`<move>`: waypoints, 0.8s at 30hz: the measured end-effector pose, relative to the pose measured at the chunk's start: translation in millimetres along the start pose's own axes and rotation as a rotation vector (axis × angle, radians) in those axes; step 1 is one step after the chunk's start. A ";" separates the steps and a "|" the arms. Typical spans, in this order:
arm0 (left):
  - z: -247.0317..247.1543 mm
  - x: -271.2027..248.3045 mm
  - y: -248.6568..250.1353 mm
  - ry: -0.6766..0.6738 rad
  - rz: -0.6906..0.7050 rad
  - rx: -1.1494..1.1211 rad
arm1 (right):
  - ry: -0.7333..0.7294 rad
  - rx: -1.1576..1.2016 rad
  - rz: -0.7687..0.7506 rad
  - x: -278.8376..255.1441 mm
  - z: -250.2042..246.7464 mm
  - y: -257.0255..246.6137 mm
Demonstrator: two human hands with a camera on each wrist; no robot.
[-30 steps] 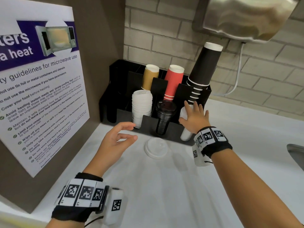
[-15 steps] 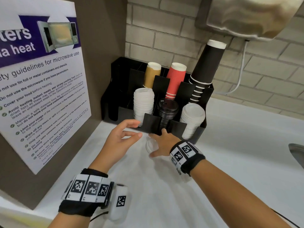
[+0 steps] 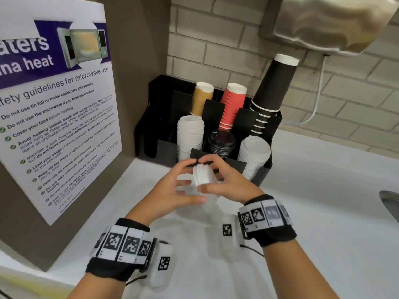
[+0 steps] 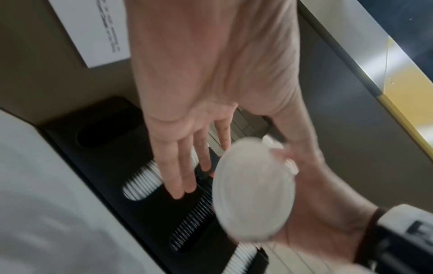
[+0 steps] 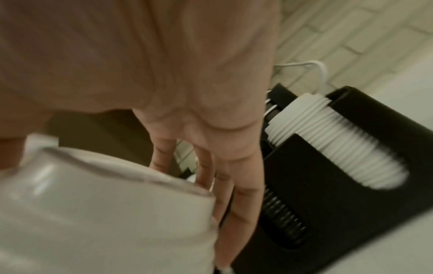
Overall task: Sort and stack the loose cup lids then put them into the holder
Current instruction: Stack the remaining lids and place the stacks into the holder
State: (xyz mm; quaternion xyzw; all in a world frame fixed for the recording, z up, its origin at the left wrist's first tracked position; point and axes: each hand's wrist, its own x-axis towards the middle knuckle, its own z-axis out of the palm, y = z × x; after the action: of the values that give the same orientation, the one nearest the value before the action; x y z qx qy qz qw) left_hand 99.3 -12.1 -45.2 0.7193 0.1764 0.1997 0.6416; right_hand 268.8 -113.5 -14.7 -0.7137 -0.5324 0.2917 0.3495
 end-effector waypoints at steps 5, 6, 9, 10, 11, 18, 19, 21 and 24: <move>13.7 2.0 4.9 -0.025 0.108 -0.120 | 0.102 0.325 -0.062 -31.5 8.8 -12.6; 15.2 2.3 5.7 -0.016 0.114 -0.119 | 0.126 0.369 -0.059 -35.5 9.3 -12.0; 20.0 2.6 6.7 -0.016 0.108 -0.110 | 0.159 0.442 -0.029 -43.5 8.4 -8.7; 21.6 2.8 7.0 -0.027 0.104 -0.109 | 0.157 0.450 -0.016 -45.5 8.2 -7.7; 23.1 3.2 7.3 -0.044 0.102 -0.107 | 0.152 0.458 -0.007 -47.5 8.0 -7.0; 28.9 6.8 9.9 -0.069 0.098 -0.097 | 0.182 0.487 0.001 -53.5 6.0 -4.2; 29.5 7.5 9.7 -0.065 0.100 -0.100 | 0.195 0.487 0.002 -53.2 6.2 -4.1; 30.0 9.4 8.6 -0.064 0.106 -0.091 | 0.224 0.470 -0.010 -52.7 8.3 -3.7; 29.1 10.9 7.9 -0.059 0.112 -0.087 | 0.264 0.403 -0.037 -49.8 6.6 -4.9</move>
State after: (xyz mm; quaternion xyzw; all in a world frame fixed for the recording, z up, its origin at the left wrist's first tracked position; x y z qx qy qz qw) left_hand 123.5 -32.2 -39.5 0.7048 0.1083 0.2215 0.6652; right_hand 247.8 -159.3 -12.4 -0.6516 -0.4262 0.2898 0.5566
